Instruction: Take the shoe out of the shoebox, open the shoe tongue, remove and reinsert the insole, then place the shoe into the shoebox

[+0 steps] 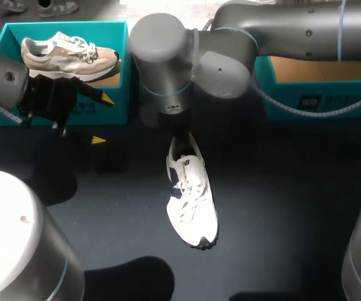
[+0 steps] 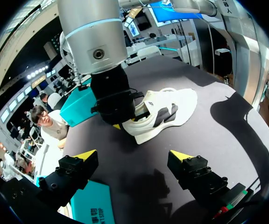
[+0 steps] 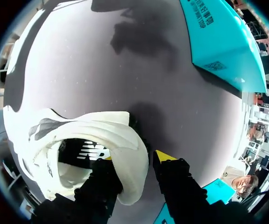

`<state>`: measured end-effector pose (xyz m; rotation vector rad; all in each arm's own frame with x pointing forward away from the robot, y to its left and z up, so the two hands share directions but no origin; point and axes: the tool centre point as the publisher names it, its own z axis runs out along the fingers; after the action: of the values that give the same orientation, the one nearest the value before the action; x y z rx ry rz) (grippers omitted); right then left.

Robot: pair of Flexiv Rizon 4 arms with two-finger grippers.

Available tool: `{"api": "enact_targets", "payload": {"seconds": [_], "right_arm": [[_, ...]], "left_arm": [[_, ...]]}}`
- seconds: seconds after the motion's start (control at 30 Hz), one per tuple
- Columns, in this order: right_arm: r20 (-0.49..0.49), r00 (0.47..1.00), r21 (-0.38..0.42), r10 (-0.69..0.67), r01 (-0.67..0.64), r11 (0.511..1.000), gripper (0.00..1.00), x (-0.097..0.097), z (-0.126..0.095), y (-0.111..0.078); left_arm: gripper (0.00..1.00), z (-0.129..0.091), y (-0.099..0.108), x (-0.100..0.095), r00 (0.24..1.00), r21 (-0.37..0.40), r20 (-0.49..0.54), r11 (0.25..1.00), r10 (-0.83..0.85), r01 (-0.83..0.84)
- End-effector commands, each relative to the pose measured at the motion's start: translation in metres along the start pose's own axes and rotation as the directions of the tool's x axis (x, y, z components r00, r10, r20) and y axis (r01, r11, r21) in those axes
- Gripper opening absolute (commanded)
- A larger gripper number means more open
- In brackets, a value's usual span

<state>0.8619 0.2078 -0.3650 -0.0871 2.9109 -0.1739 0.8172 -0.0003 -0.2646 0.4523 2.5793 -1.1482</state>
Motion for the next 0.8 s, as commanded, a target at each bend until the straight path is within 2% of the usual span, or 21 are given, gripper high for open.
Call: {"api": "enact_targets", "payload": {"seconds": [0.03, 0.13, 0.23, 0.27, 0.3, 0.4, 0.47, 0.53, 0.63, 0.8], "right_arm": [[0.000, 1.000, -0.004, 0.004, -0.004, 1.000, 0.40, 0.000, -0.001, -0.007], [-0.009, 1.000, -0.005, 0.003, -0.003, 1.000, 0.39, 0.001, -0.002, -0.009], [-0.015, 1.000, -0.004, 0.002, -0.002, 1.000, 0.31, 0.001, 0.000, -0.010], [-0.017, 1.000, -0.003, 0.002, -0.002, 1.000, 0.22, 0.002, 0.001, -0.010], [-0.018, 1.000, -0.001, 0.002, -0.002, 1.000, 0.01, 0.002, 0.002, -0.010], [-0.012, 1.000, 0.011, 0.014, -0.014, 1.000, 0.00, 0.003, 0.003, -0.009], [-0.010, 0.999, 0.013, 0.045, -0.045, 0.999, 0.00, 0.003, -0.008, -0.013], [0.008, 0.996, -0.029, 0.084, -0.083, 0.996, 0.00, -0.003, -0.034, -0.023], [0.010, 0.994, -0.035, 0.111, -0.111, 0.993, 0.00, -0.016, -0.078, -0.037], [0.021, 0.996, -0.060, 0.084, -0.082, 0.995, 0.00, -0.040, -0.154, -0.052]], "left_arm": [[1.00, -0.001, -0.001, 0.001, 1.000, -0.003, -0.001, 1.000, 0.001, -0.001], [1.00, -0.001, -0.001, 0.001, 1.000, -0.003, -0.001, 1.000, 0.001, -0.001], [1.00, -0.001, -0.001, 0.001, 1.000, -0.003, -0.001, 1.000, 0.001, -0.001], [1.00, -0.001, -0.001, 0.001, 1.000, -0.003, -0.001, 1.000, 0.001, -0.001], [1.00, -0.001, -0.001, 0.001, 1.000, -0.003, -0.001, 1.000, 0.001, -0.001], [1.00, -0.001, -0.001, 0.001, 1.000, -0.003, -0.001, 1.000, 0.001, -0.001], [1.00, -0.001, -0.001, 0.001, 1.000, -0.003, -0.001, 1.000, 0.001, -0.001], [1.00, -0.001, -0.001, 0.001, 1.000, -0.003, -0.001, 1.000, 0.001, -0.001], [1.00, -0.001, -0.001, 0.001, 1.000, -0.003, -0.001, 1.000, 0.001, -0.001], [1.00, -0.001, -0.001, 0.001, 1.000, -0.003, -0.001, 1.000, 0.001, -0.001]]}}
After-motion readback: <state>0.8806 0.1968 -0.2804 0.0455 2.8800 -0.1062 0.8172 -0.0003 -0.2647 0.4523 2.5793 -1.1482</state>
